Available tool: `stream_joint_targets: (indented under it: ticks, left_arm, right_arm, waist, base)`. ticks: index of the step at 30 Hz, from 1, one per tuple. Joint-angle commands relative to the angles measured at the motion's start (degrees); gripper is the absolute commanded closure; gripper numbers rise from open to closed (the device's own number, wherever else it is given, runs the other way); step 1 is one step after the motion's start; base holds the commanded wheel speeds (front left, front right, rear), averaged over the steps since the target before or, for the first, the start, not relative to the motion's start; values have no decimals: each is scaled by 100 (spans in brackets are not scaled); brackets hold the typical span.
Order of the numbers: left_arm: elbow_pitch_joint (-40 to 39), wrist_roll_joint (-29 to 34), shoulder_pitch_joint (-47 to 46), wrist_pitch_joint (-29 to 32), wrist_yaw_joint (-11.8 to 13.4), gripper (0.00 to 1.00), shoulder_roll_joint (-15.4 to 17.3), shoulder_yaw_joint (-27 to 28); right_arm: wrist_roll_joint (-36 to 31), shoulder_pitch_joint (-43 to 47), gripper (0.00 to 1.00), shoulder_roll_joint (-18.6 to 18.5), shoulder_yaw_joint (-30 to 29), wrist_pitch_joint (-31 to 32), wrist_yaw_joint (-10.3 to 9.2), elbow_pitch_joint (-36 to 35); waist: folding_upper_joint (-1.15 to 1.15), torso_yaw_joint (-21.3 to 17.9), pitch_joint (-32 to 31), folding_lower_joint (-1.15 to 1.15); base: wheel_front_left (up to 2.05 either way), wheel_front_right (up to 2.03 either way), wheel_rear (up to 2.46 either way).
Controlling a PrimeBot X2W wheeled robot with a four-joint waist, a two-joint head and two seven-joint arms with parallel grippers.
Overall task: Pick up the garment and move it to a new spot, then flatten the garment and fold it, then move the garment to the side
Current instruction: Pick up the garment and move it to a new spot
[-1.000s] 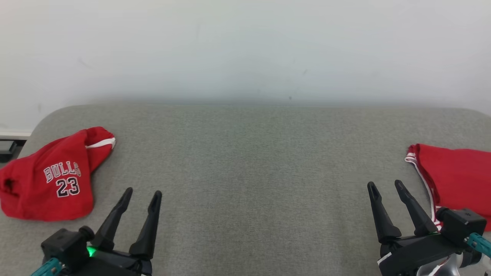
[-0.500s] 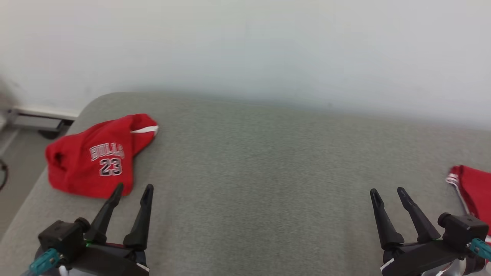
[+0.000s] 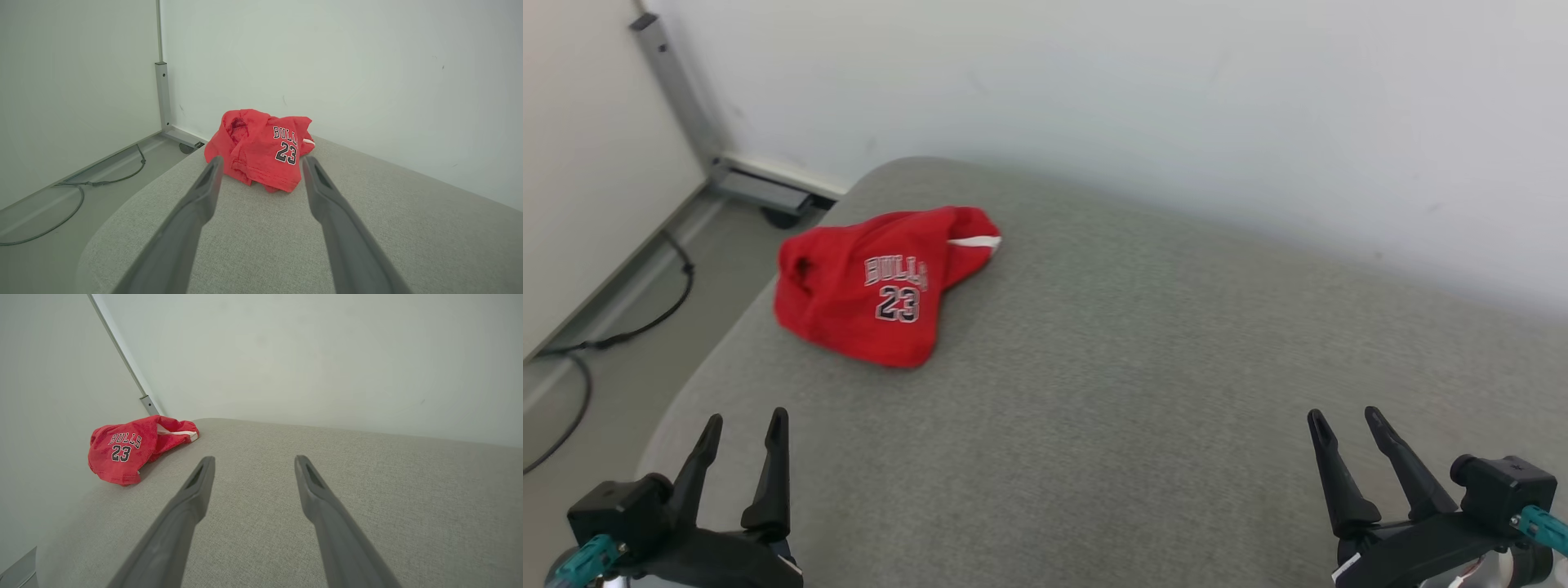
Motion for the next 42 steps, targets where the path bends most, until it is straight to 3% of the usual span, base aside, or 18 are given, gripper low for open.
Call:
stream_joint_targets:
  ticks: [1, 8, 17, 33, 39, 42]
  left_arm:
    - [-26, 15, 57, -32, 49, 0, -12, 46]
    - [-198, -45, 265, -174, 288, 0, 4, 256]
    - [-397, -96, 448, -278, 395, 0, 32, 388]
    - [-375, -42, 429, -339, 592, 0, -120, 393]
    - [-131, -203, -5, 93, 436, 0, -233, 196]
    - [179, -388, -567, 784, 195, 0, -291, -48]
  right_arm:
    - [24, -23, 0, -8, -19, -8, -7, 1]
    - [-70, -262, 0, -10, 162, 96, -7, 41]
    - [-143, -468, 0, -8, 197, 135, -7, 111]
    - [-1037, -623, 0, -8, 377, 365, -7, -229]
    - [-1154, -676, 0, -8, 493, 594, -7, -396]
    - [-1247, -687, 0, -9, 572, 746, -7, -549]
  waist:
    - [0, 421, 92, 0]
    - [0, 578, 253, 0]
    - [0, 629, 394, 0]
    - [0, 662, 615, 0]
    - [0, 683, 813, 0]
    - [0, 691, 956, 0]
  base:
    - [0, 0, 0]
    - [0, 0, 0]
    - [0, 0, 0]
    - [0, 0, 0]
    - [0, 0, 0]
    - [0, 0, 0]
